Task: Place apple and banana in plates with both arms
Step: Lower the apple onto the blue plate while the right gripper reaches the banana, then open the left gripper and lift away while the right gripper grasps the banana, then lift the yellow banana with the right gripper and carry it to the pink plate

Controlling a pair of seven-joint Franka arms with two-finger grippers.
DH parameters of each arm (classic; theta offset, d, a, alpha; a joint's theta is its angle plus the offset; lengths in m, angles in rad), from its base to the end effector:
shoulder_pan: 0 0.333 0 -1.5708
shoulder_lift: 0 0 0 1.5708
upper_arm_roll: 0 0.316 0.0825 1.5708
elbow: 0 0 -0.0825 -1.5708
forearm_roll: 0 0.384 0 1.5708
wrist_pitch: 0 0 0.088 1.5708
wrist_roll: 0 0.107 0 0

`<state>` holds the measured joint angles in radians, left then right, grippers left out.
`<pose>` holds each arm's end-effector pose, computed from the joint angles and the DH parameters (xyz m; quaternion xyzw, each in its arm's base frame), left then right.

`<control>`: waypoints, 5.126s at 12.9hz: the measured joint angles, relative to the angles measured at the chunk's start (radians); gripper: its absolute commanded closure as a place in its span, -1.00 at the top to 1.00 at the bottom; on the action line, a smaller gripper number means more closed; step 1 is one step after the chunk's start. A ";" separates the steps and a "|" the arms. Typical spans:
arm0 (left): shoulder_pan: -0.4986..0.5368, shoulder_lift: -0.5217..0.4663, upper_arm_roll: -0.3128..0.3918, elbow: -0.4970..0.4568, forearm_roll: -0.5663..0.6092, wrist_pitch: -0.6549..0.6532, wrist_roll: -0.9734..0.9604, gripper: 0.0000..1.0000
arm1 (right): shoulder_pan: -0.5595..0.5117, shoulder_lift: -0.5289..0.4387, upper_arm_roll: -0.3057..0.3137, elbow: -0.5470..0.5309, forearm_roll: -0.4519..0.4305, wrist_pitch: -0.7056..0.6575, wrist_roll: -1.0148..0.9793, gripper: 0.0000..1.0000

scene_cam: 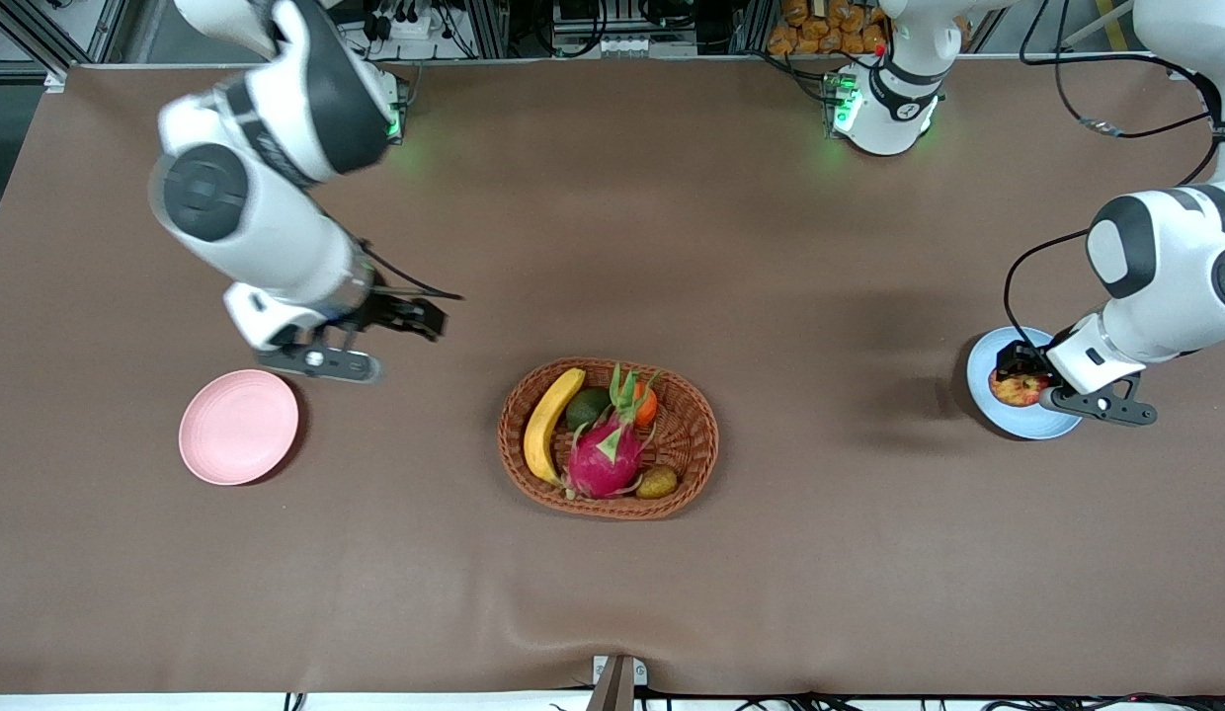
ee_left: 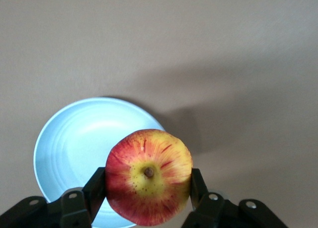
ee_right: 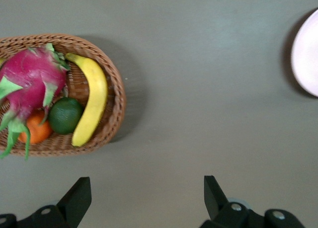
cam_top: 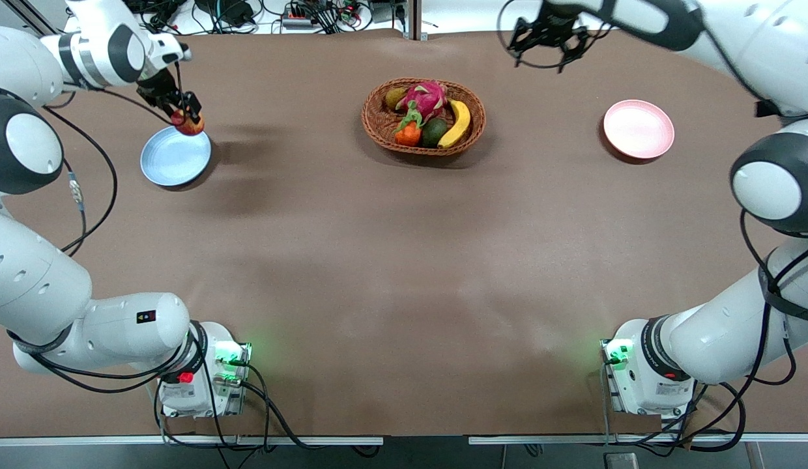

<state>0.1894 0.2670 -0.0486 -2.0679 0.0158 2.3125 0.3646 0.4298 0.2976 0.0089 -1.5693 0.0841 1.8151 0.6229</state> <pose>0.5770 0.0827 0.3011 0.9932 -0.1162 -0.0105 0.0034 0.5815 0.2798 0.4667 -0.9934 0.1032 0.0435 0.0230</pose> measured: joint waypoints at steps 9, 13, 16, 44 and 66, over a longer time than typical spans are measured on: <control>0.117 0.094 0.000 -0.069 0.000 0.214 0.167 -0.54 | 0.177 0.348 -0.002 0.067 -0.010 0.332 0.294 1.00; 0.134 0.121 0.000 -0.069 0.000 0.221 0.194 0.41 | 0.170 0.376 -0.015 0.103 -0.010 0.329 0.321 0.47; 0.135 0.123 -0.001 -0.069 0.000 0.222 0.199 1.00 | 0.163 0.387 -0.019 0.105 -0.010 0.340 0.340 0.29; -0.279 -0.132 0.155 0.468 -0.002 -0.628 0.065 1.00 | 0.174 0.476 -0.014 0.112 -0.010 0.450 0.438 -0.88; -0.237 -0.271 0.062 0.476 0.027 -0.714 -0.364 1.00 | -0.387 0.231 -0.036 0.205 -0.029 -0.185 -0.299 -0.87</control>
<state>-0.0480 -0.0040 0.0133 -1.5923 0.0423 1.5990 0.0001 0.0430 0.5285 -0.0271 -1.3642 0.0547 1.6300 0.3236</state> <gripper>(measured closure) 0.000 0.617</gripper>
